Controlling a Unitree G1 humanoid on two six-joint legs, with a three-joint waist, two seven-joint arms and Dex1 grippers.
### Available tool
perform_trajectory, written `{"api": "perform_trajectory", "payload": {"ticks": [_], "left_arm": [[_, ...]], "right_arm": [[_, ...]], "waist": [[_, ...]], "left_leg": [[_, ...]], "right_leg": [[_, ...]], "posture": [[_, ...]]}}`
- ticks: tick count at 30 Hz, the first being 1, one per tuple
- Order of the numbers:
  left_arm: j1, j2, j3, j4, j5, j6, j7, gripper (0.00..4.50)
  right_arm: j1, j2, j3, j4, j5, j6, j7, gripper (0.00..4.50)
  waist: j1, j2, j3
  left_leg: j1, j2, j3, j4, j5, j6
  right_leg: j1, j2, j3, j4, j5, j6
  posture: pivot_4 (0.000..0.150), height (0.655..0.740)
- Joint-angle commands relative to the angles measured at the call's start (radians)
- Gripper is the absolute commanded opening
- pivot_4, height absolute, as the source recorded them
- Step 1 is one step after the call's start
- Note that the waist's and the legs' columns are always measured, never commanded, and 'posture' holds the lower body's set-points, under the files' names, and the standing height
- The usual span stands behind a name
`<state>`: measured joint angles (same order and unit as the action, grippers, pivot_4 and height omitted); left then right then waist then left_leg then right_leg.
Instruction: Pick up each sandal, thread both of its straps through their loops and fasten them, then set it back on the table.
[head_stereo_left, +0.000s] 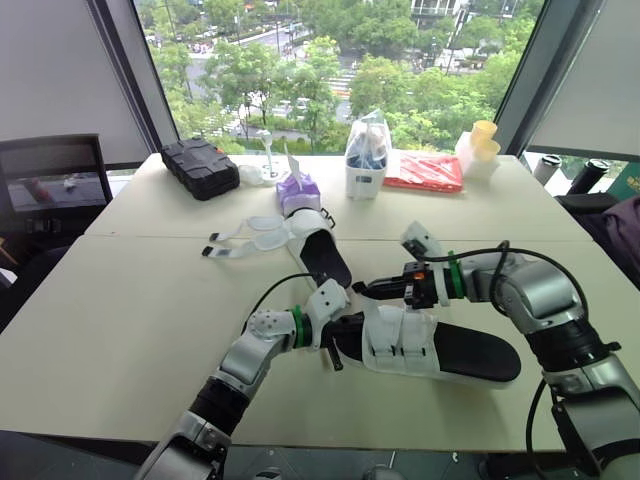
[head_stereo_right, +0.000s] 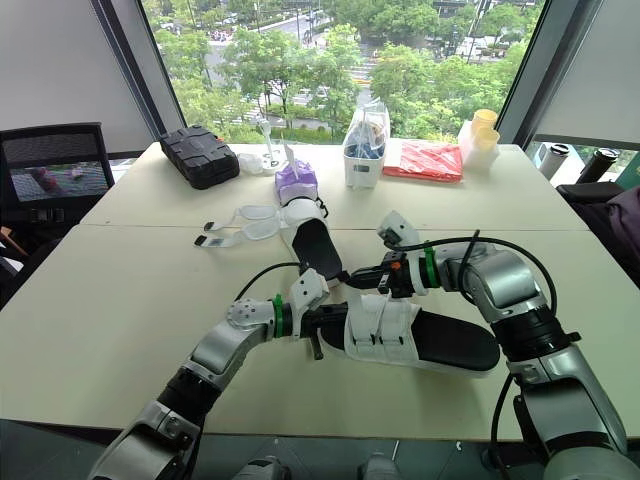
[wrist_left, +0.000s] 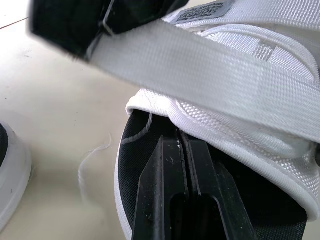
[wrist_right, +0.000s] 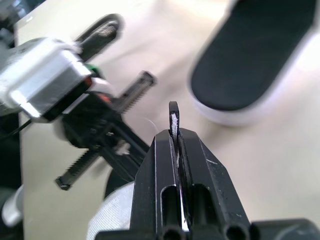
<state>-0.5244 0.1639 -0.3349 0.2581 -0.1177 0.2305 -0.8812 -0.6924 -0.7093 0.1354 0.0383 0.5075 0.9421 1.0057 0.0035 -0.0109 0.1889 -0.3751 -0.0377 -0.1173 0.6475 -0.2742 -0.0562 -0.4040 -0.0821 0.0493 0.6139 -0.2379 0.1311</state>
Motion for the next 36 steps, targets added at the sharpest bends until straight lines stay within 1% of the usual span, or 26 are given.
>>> {"api": "perform_trajectory", "payload": {"ticks": [1,5,9,11,15,18,22,24,25,28,30,33,36], "left_arm": [[0.016,0.008,-0.012,0.007,0.014,0.014,-0.002,0.00],[0.013,0.005,-0.016,0.012,0.014,0.012,-0.006,0.00],[0.006,0.000,-0.017,0.020,0.014,0.009,-0.008,0.00],[0.004,-0.002,-0.020,0.021,0.014,0.007,-0.012,0.00],[-0.001,-0.009,-0.024,0.032,0.015,0.002,-0.015,0.00],[-0.004,-0.010,-0.024,0.037,0.016,-0.002,-0.017,0.00],[-0.006,-0.013,-0.023,0.040,0.017,-0.004,-0.015,0.00],[-0.003,-0.014,-0.021,0.038,0.016,-0.004,-0.013,0.00],[-0.001,-0.014,-0.020,0.036,0.015,-0.004,-0.012,0.00],[0.005,-0.016,-0.016,0.024,0.011,-0.005,-0.007,0.00],[0.007,-0.018,-0.011,0.010,0.006,-0.003,-0.002,0.00],[0.020,-0.003,0.037,-0.069,-0.021,0.039,0.033,0.00],[0.066,0.032,0.079,-0.242,-0.083,0.132,0.038,0.00]], "right_arm": [[0.061,-0.005,-0.123,-0.118,0.047,0.052,-0.081,0.01],[0.146,0.040,-0.205,-0.195,0.091,0.160,-0.205,0.01],[0.182,0.075,-0.257,-0.223,0.092,0.201,-0.302,0.01],[0.188,0.083,-0.263,-0.210,0.070,0.210,-0.352,0.01],[0.187,0.055,-0.206,-0.174,0.017,0.194,-0.388,0.01],[0.198,0.016,-0.148,-0.197,0.006,0.165,-0.344,0.91],[0.209,-0.011,-0.117,-0.218,0.002,0.148,-0.321,2.94],[0.206,-0.005,-0.136,-0.218,-0.006,0.121,-0.334,4.01],[0.196,0.000,-0.157,-0.212,-0.001,0.108,-0.336,4.44],[0.136,0.030,-0.316,-0.162,0.081,0.125,-0.349,4.44],[0.119,0.038,-0.425,-0.139,0.155,0.181,-0.357,4.44],[0.198,-0.022,-0.548,-0.172,0.279,0.309,-0.293,4.44],[0.307,-0.073,-0.653,-0.204,0.395,0.421,-0.239,4.44]], "waist": [[0.000,0.000,0.000],[0.000,0.000,0.000],[0.001,0.000,0.000],[0.001,0.000,0.000],[0.000,0.000,0.000],[0.002,0.000,0.000],[0.002,0.000,0.000],[0.003,0.000,0.000],[0.003,0.000,0.000],[0.004,0.000,0.000],[0.008,0.001,0.000],[0.011,0.000,0.000],[0.006,0.001,0.000]], "left_leg": [[0.000,0.000,0.000,0.000,0.000,0.000],[0.000,0.000,0.000,0.000,0.000,0.000],[0.000,0.000,0.000,0.000,0.000,0.000],[0.000,0.000,0.000,0.000,0.000,0.000],[0.001,0.000,0.000,0.001,0.000,0.000],[0.002,0.000,0.000,0.002,0.000,0.000],[0.002,0.000,0.000,0.002,0.000,0.000],[0.001,0.000,0.000,0.001,0.000,0.000],[0.001,0.000,0.000,0.000,0.000,0.000],[0.001,0.000,0.000,0.000,0.000,0.000],[0.000,0.000,0.000,0.000,0.000,0.000],[0.000,0.000,-0.001,0.000,0.000,0.000],[-0.001,0.000,-0.001,-0.002,-0.001,0.002]], "right_leg": [[0.000,0.000,0.000,0.000,0.000,0.000],[0.000,0.000,0.000,0.000,0.000,0.000],[0.000,0.000,0.000,0.000,0.000,0.000],[0.000,0.000,0.000,0.000,0.000,0.000],[0.001,0.000,0.000,0.000,0.000,0.000],[0.003,0.000,0.000,0.000,0.000,-0.001],[0.003,0.000,0.000,0.000,0.000,-0.001],[0.002,0.000,0.000,0.000,0.000,0.000],[0.002,0.000,0.000,0.000,0.000,0.000],[0.002,0.000,0.000,-0.001,0.000,0.000],[0.002,0.000,0.000,-0.001,0.000,0.000],[0.002,0.000,0.000,-0.001,0.000,0.000],[0.001,0.000,-0.001,-0.001,-0.001,0.000]], "posture": [[0.150,0.7400],[0.150,0.7400],[0.150,0.7400],[0.150,0.7400],[0.150,0.7400],[0.150,0.7400],[0.150,0.7400],[0.150,0.7400],[0.150,0.7400],[0.150,0.7400],[0.150,0.7400],[0.150,0.7400],[0.150,0.7400]]}}
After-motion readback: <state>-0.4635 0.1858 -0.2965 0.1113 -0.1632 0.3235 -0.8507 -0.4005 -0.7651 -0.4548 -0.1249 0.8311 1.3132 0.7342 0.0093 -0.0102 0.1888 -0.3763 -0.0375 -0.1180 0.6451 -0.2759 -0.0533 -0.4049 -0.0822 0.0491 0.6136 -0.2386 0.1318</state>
